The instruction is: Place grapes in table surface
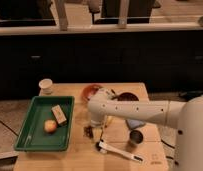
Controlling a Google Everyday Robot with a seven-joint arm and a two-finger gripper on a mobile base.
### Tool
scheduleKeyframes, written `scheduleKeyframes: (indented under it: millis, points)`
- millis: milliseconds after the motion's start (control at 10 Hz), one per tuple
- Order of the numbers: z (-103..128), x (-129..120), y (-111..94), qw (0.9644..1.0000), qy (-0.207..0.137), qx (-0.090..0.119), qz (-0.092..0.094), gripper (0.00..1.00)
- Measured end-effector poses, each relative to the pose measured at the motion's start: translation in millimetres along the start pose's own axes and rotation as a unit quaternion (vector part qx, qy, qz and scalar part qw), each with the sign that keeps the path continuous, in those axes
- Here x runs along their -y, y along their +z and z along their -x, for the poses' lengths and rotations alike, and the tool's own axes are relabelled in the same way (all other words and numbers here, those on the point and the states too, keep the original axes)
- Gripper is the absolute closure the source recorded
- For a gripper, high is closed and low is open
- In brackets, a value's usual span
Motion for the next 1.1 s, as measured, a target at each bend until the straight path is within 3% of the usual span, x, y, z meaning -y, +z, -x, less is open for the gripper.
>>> scheduleKeyframes:
  millis: [700, 1100]
  points:
    - [-5.1, -3.0, 7.2, 0.9999, 0.011, 0.001, 0.007, 0.98]
    - [-5.0, -2.7, 4.8, 1.0000, 0.003, -0.004, 0.007, 1.00]
